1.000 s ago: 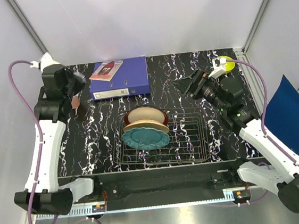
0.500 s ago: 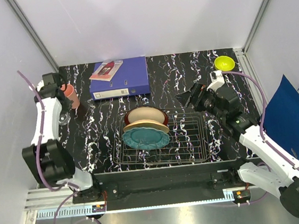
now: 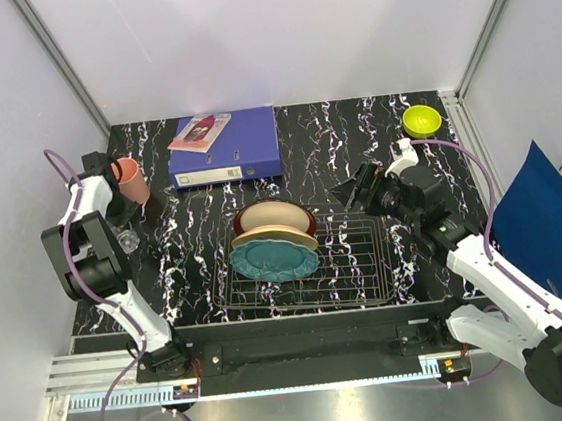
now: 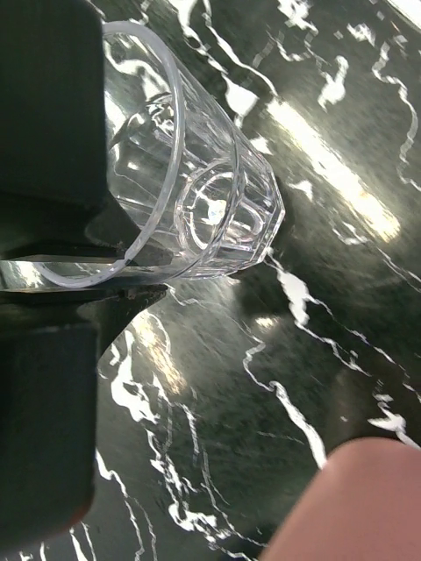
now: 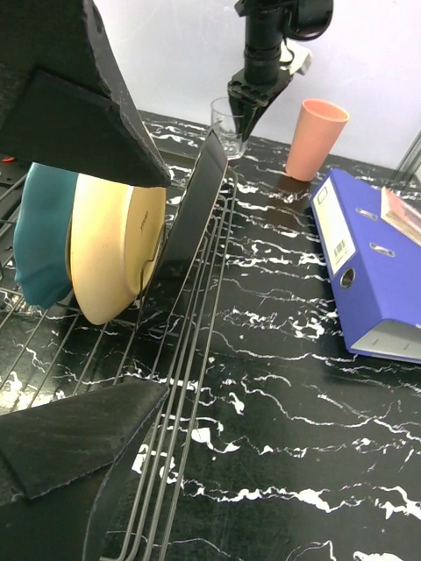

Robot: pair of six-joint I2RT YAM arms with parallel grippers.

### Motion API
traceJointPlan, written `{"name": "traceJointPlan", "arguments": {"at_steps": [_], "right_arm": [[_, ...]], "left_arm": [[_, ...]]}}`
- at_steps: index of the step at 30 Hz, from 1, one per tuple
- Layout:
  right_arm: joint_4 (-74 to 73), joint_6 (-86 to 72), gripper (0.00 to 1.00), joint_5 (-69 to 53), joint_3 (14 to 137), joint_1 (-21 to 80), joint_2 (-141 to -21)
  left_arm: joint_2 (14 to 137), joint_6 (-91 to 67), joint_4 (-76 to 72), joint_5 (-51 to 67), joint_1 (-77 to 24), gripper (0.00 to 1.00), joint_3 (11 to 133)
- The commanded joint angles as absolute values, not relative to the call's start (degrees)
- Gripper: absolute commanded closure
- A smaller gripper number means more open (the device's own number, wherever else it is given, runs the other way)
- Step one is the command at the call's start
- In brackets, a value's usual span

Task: Unload the mixed dishes from the dish rack
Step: Place the cup at the center of the board.

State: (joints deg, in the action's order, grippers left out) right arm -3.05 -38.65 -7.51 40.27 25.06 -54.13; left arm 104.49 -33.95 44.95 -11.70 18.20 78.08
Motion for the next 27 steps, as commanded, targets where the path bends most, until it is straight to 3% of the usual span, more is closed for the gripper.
{"name": "traceJointPlan", "arguments": {"at_steps": [1, 4, 9, 10, 11, 17, 27], "right_arm": [[-2.55, -37.09, 0.02, -6.5, 40.69, 24.87, -55.37], [-2.46, -36.83, 0.02, -6.77, 40.96, 24.87, -56.34], [-2.29, -36.48, 0.02, -7.12, 41.05, 24.79, -57.48], [-2.37, -36.56, 0.02, -7.03, 41.04, 24.79, -57.48], [-2.29, -36.48, 0.02, -7.03, 40.96, 24.79, -57.48], [-1.93, -36.48, 0.02, -7.29, 41.22, 24.79, -57.66], [-1.67, -36.56, 0.02, -8.61, 40.96, 24.79, -56.87]], "left_arm": [[105.99, -32.78, 42.01, -9.67, 18.37, 1.0, 82.88], [106.78, -32.78, 41.92, -9.41, 18.54, 0.99, 84.19], [108.19, -32.43, 43.06, -8.79, 19.42, 0.86, 87.36], [108.11, -32.52, 43.5, -8.79, 19.6, 0.82, 87.89], [107.93, -32.52, 43.59, -8.88, 19.6, 0.72, 87.89], [104.6, -33.13, 43.95, -9.4, 19.51, 0.49, 86.4], [88.0, -37.69, 47.01, -8.79, 18.9, 0.31, 86.13]]}}
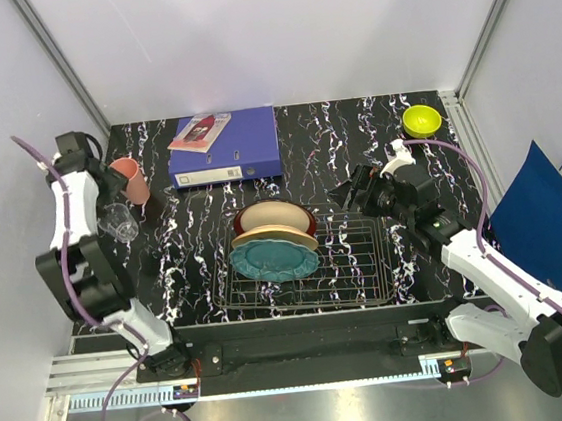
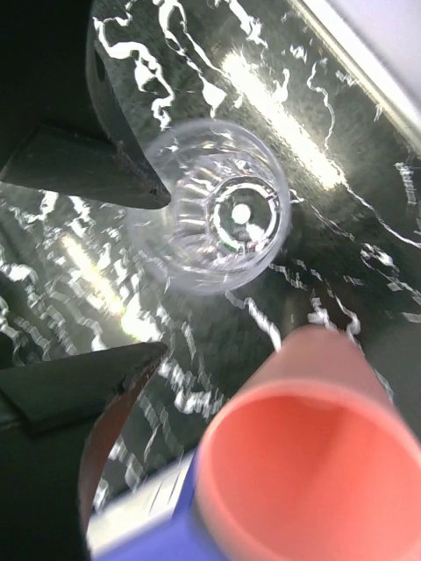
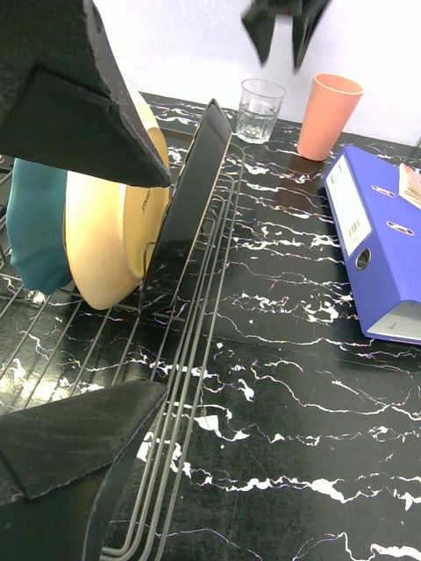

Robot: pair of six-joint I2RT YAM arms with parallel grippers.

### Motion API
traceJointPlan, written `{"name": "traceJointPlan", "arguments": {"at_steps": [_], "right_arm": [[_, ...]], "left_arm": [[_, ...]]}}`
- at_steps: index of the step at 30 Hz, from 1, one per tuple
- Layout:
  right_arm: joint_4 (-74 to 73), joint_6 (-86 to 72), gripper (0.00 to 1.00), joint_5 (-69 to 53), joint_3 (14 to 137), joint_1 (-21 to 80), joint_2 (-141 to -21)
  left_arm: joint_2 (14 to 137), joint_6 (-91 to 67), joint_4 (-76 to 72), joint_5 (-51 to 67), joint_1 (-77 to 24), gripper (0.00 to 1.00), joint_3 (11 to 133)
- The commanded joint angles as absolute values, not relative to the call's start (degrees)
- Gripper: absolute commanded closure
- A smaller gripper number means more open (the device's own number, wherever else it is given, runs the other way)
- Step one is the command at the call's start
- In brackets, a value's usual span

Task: Unload the mixed dishes from the dish rack
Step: Place the cup at the center of the board, then pick up the plate from the dish rack.

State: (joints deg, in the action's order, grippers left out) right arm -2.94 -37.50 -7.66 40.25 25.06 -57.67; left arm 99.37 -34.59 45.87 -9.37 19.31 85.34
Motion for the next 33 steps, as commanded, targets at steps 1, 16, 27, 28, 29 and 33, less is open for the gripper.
{"name": "traceJointPlan", "arguments": {"at_steps": [1, 16, 27, 28, 29, 33], "right_arm": [[-1.67, -36.39, 0.02, -8.79, 41.04, 24.87, -56.87], [-8.51, -33.06, 0.03, -5.81, 42.01, 24.87, -47.2], [-16.96, -31.2, 0.03, -1.32, 44.03, 24.87, -43.86], [-16.96, -31.55, 0.02, -1.41, 43.95, 24.87, -43.86], [-16.88, -31.73, 0.02, -1.58, 44.12, 24.87, -44.47], [-16.7, -32.17, 0.03, -2.2, 44.21, 24.79, -45.7]], "left_arm": [[85.98, -38.23, 47.2, -8.79, 18.37, 0.3, 86.13], [71.1, -18.75, 34.63, 8.95, -20.2, 0.18, 83.59], [54.77, 11.24, 19.78, 17.22, -44.56, 0.16, 57.5], [52.41, 12.03, 19.51, 18.18, -44.73, 0.16, 54.96], [51.51, 13.43, 19.6, 18.28, -44.82, 0.17, 53.89], [48.17, 14.41, 20.74, 17.93, -45.09, 0.23, 50.89]]}}
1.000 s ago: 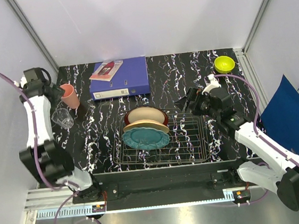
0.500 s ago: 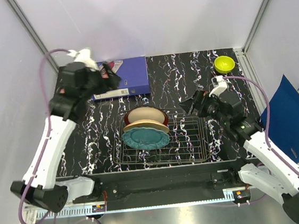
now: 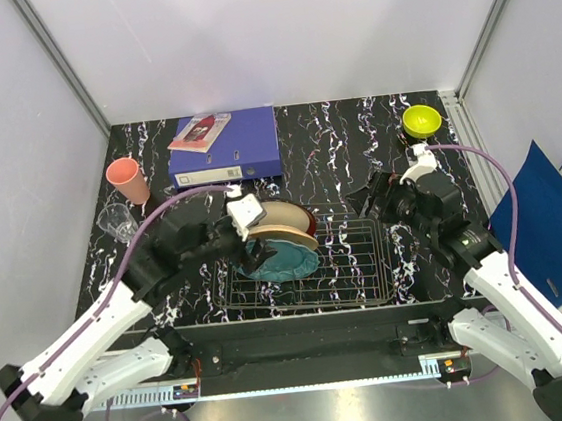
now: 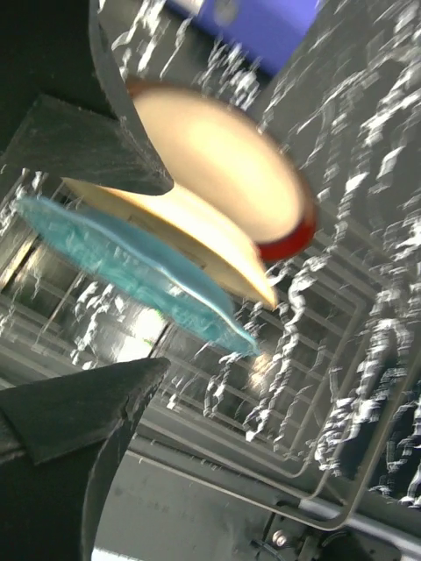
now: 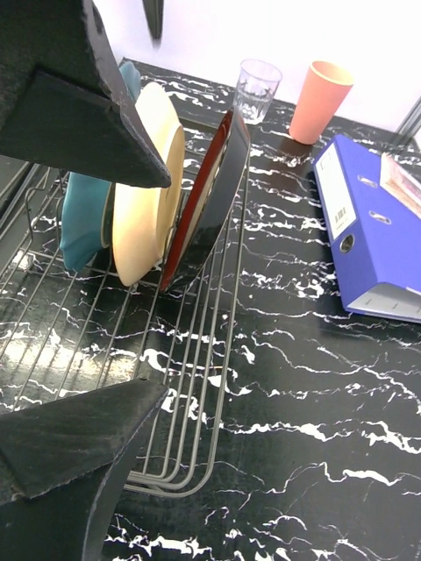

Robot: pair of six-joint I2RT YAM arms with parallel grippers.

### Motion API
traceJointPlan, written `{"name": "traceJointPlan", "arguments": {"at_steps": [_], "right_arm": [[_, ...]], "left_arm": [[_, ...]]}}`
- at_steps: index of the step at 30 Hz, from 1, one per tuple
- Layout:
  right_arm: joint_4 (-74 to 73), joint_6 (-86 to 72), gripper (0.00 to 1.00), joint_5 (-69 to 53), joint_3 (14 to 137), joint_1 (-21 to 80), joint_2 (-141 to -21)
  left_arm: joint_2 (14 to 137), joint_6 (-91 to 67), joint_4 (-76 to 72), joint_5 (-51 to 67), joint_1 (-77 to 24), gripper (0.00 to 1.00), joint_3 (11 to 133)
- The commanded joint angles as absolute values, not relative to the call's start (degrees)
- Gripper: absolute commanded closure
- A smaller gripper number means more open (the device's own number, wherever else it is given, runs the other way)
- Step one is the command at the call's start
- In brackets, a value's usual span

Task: Unload the mixed dishes from the dish rack
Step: Pick up the plate from the dish rack.

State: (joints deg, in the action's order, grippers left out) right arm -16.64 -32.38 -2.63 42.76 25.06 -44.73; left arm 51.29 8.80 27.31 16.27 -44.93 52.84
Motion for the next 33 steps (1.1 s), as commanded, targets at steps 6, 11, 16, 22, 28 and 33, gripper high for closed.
{"name": "traceJointPlan", "arguments": {"at_steps": [6, 11, 16, 22, 28, 33], "right_arm": [[-15.73, -32.61, 0.03, -2.29, 43.42, 24.87, -46.58], [-15.56, -32.87, 0.03, -2.29, 42.8, 24.79, -46.58], [-12.75, -33.57, 0.03, -4.21, 40.52, 24.87, -46.93], [-10.46, -34.19, 0.03, -5.97, 39.2, 24.87, -48.16], [-10.37, -33.05, 0.02, -5.1, 38.76, 24.87, -47.02], [-10.46, -32.87, 0.03, -4.83, 38.15, 24.87, -46.93]], "left_arm": [[47.37, 16.52, 21.44, 18.1, -45.09, 0.28, 47.82], [46.41, 21.52, 21.01, 19.42, -45.18, 0.29, 43.78], [44.65, 25.92, 18.55, 17.84, -45.09, 0.29, 40.08], [49.3, 27.51, 18.28, 20.56, -45.0, 0.36, 41.39], [52.38, 28.39, 17.23, 21.97, -45.09, 0.56, 42.36], [54.14, 29.35, 16.26, 21.53, -45.09, 0.68, 42.1]]}}
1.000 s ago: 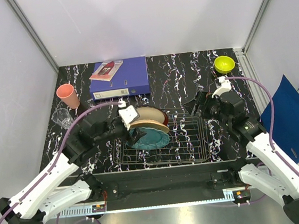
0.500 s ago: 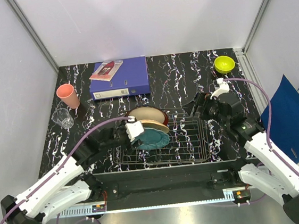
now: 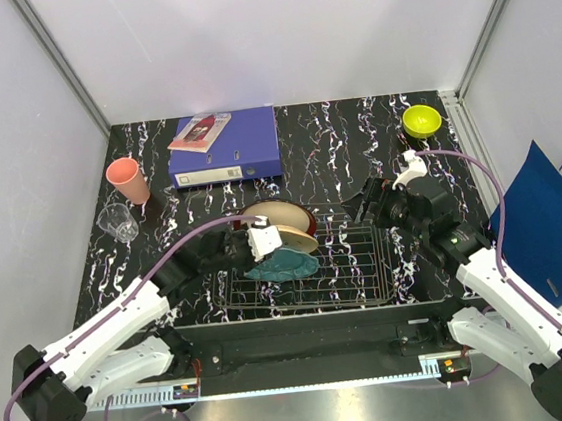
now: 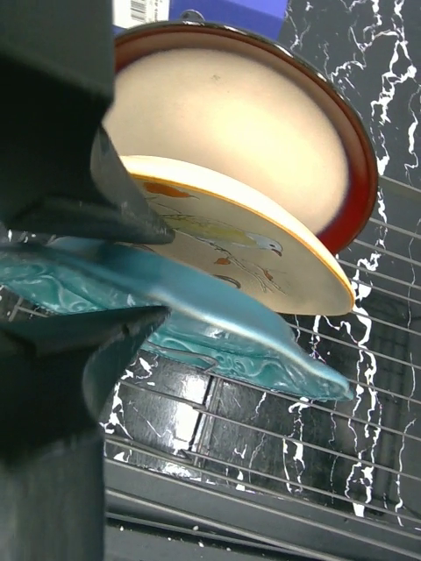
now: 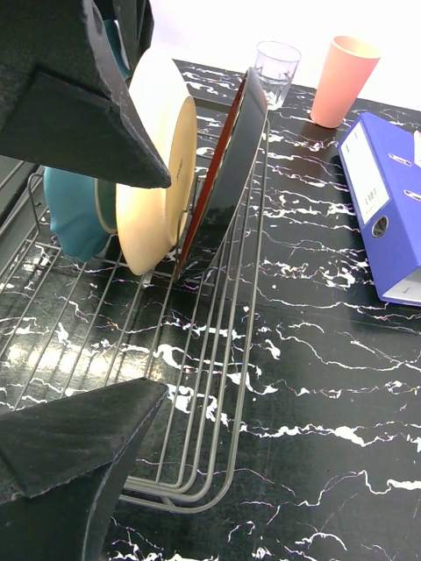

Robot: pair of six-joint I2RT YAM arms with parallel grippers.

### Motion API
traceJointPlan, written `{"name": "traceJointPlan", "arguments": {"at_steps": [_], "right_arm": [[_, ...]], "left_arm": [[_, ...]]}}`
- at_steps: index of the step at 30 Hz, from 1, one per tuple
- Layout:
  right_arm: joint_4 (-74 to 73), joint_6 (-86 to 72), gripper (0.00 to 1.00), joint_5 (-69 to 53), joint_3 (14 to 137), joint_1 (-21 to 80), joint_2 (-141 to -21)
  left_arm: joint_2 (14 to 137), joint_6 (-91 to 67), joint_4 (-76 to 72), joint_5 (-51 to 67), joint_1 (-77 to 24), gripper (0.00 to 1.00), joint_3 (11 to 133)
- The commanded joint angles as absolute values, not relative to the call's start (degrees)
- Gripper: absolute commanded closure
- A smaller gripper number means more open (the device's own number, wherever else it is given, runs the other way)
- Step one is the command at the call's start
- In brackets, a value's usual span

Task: Unload the mixed dishes from the dish rack
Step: Pick up the plate from the dish rack.

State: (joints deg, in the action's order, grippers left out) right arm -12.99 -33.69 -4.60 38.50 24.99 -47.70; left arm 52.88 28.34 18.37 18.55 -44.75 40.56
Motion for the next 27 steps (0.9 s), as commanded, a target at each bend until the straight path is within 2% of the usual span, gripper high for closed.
{"name": "traceJointPlan", "arguments": {"at_steps": [1, 3, 6, 7, 15, 27], "right_arm": [[-10.46, -32.87, 0.03, -4.75, 38.14, 24.87, -47.02], [-10.55, -32.87, 0.03, -4.75, 38.23, 24.87, -47.02], [-10.46, -32.7, 0.03, -4.66, 38.41, 24.79, -46.93], [-10.55, -32.7, 0.03, -4.66, 38.5, 24.79, -47.11], [-10.46, -32.87, 0.03, -5.1, 38.67, 24.87, -47.2], [-11.51, -33.22, 0.03, -5.36, 40.52, 24.96, -46.67]], "left_arm": [[54.4, 29.53, 16.17, 21.45, -45.0, 0.74, 42.1], [54.76, 29.88, 16.17, 20.57, -45.0, 0.8, 42.27], [54.41, 30.58, 16.26, 19.6, -45.0, 0.98, 42.98], [54.06, 30.76, 16.35, 19.34, -45.09, 1.0, 43.67], [52.56, 32.96, 21.71, 19.69, -45.09, 1.0, 50.18], [51.5, 34.63, 25.22, 23.12, -45.0, 1.0, 67.05]]}}
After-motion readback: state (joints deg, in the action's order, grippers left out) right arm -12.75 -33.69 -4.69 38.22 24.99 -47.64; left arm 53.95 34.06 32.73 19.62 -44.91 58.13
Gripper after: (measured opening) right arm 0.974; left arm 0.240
